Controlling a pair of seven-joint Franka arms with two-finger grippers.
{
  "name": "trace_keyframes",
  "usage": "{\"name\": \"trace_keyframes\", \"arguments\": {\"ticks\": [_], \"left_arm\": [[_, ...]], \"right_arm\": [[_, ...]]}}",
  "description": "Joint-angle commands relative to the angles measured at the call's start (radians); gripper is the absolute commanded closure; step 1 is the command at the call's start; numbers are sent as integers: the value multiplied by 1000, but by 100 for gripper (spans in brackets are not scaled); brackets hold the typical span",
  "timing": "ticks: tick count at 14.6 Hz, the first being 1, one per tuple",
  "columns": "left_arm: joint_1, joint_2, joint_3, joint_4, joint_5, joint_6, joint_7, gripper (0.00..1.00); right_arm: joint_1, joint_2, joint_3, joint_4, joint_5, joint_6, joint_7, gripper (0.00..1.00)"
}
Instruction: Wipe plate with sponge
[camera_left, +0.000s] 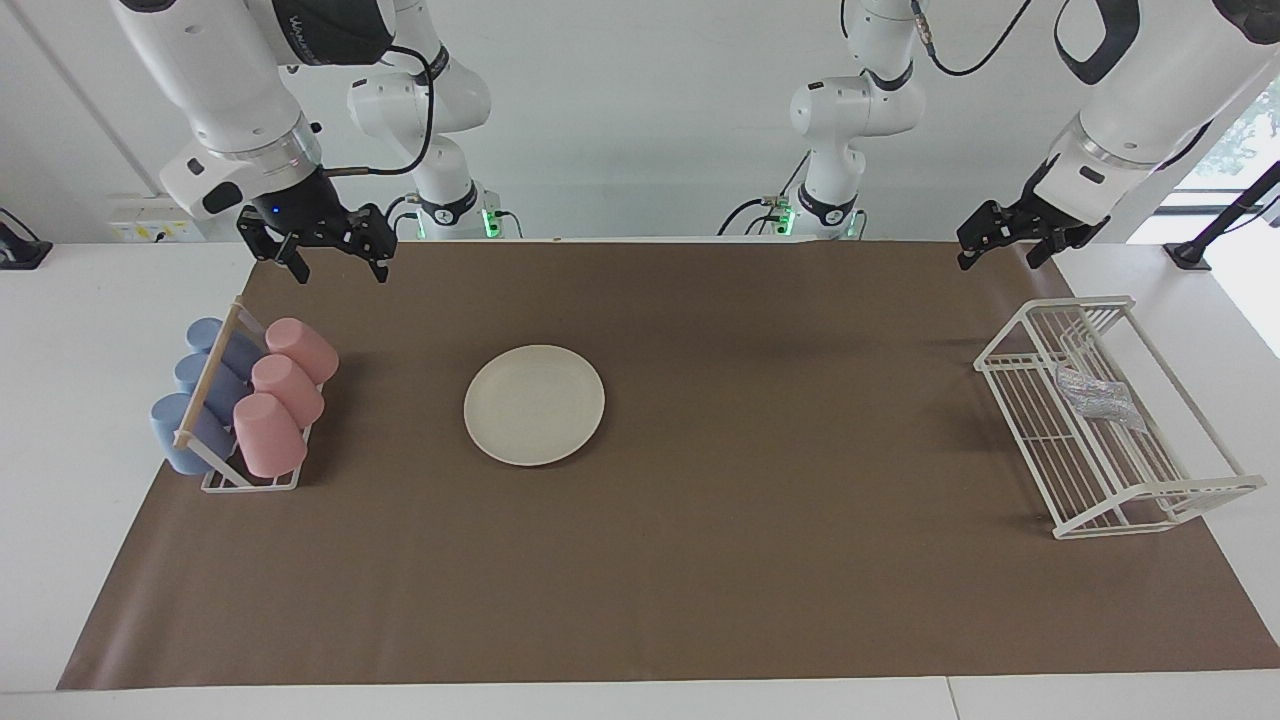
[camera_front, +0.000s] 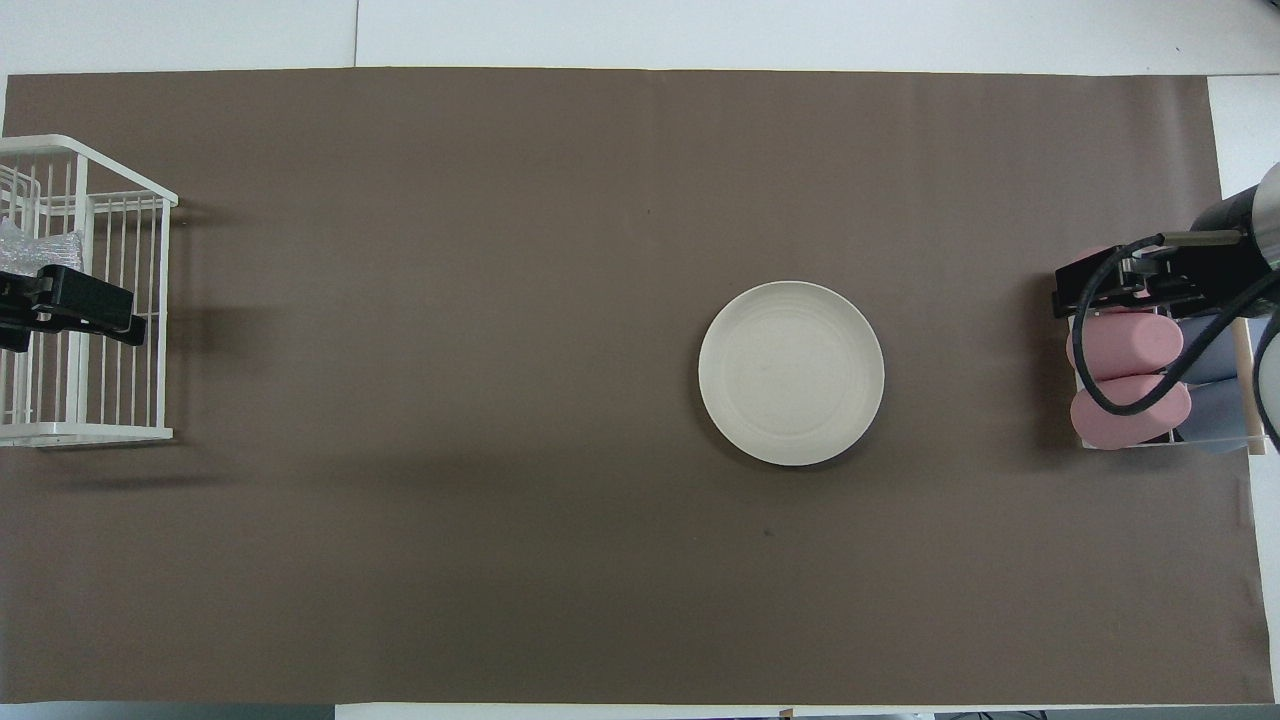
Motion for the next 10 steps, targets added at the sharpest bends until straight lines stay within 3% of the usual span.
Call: {"name": "trace_keyframes", "arguments": {"ticks": [1, 10], "left_arm": [[-3, 0, 7, -7, 9, 60, -15, 0], [-3, 1, 7, -15, 27, 87, -15, 0]], "right_arm": [[2, -21, 3, -23, -10, -9, 17, 0], [2, -25, 3, -26, -8, -38, 16, 0]]}}
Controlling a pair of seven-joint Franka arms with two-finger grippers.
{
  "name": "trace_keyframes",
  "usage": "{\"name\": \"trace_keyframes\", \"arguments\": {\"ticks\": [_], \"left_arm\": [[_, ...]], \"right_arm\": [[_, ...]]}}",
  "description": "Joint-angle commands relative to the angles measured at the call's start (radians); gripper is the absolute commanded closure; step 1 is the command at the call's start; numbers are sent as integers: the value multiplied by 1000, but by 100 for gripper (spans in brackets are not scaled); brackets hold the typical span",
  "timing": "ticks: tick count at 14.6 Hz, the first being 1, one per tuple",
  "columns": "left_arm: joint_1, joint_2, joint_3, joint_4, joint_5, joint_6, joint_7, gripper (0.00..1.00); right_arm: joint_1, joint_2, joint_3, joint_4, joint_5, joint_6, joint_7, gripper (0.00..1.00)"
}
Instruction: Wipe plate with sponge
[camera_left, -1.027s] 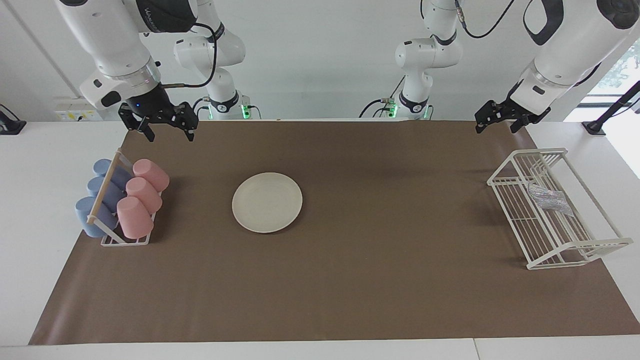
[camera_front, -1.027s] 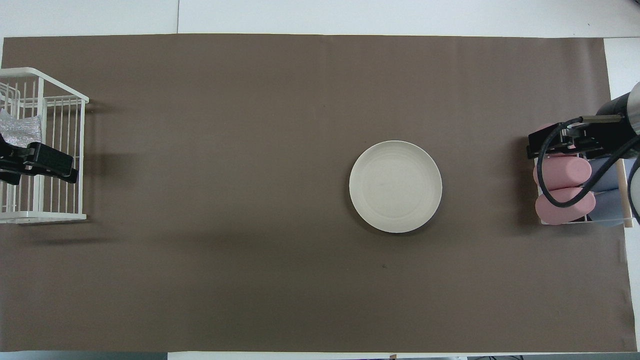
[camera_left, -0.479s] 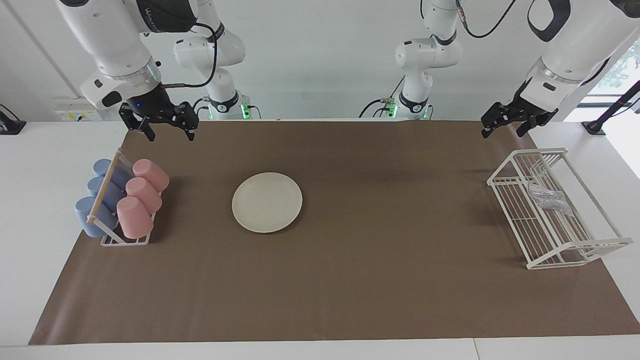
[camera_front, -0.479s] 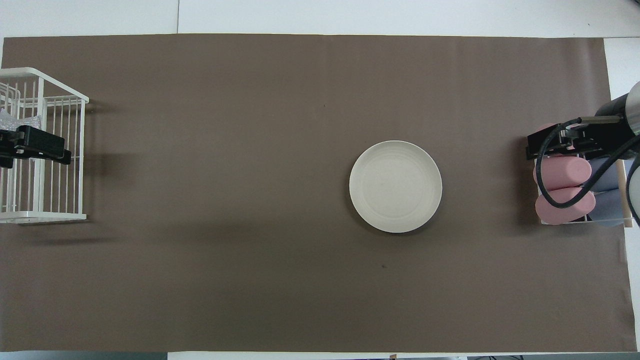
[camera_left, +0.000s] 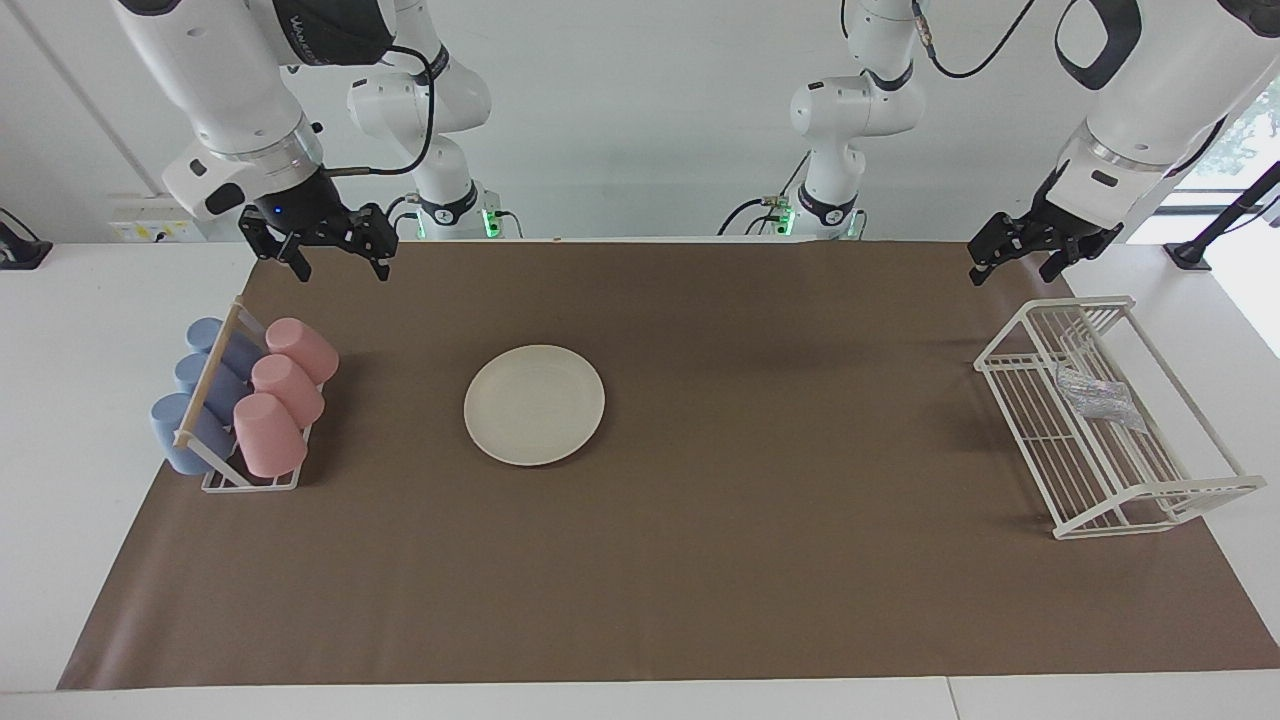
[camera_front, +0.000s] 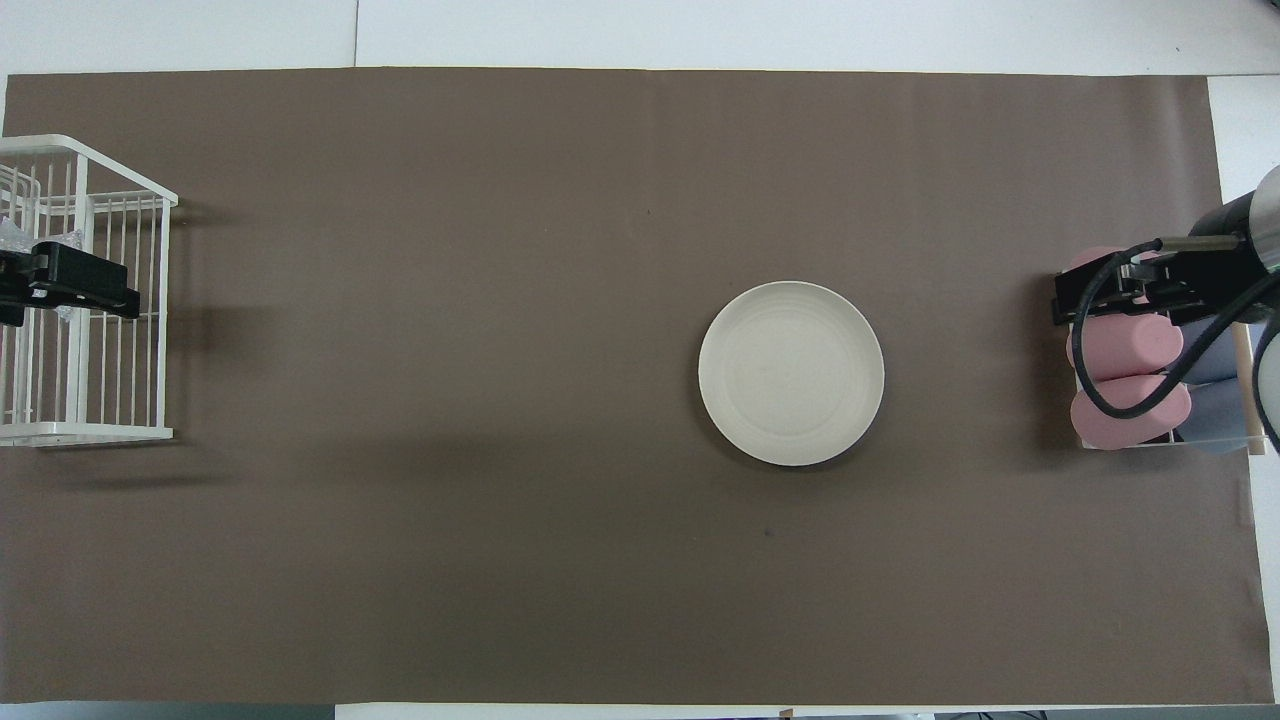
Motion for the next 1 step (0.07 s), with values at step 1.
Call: {"name": "trace_keyframes", "arguments": {"ticks": [1], "left_arm": [[-4, -2, 4, -6, 16, 17, -9, 0]], "right_arm": [[4, -24, 3, -25, -10, -13, 16, 0]]}}
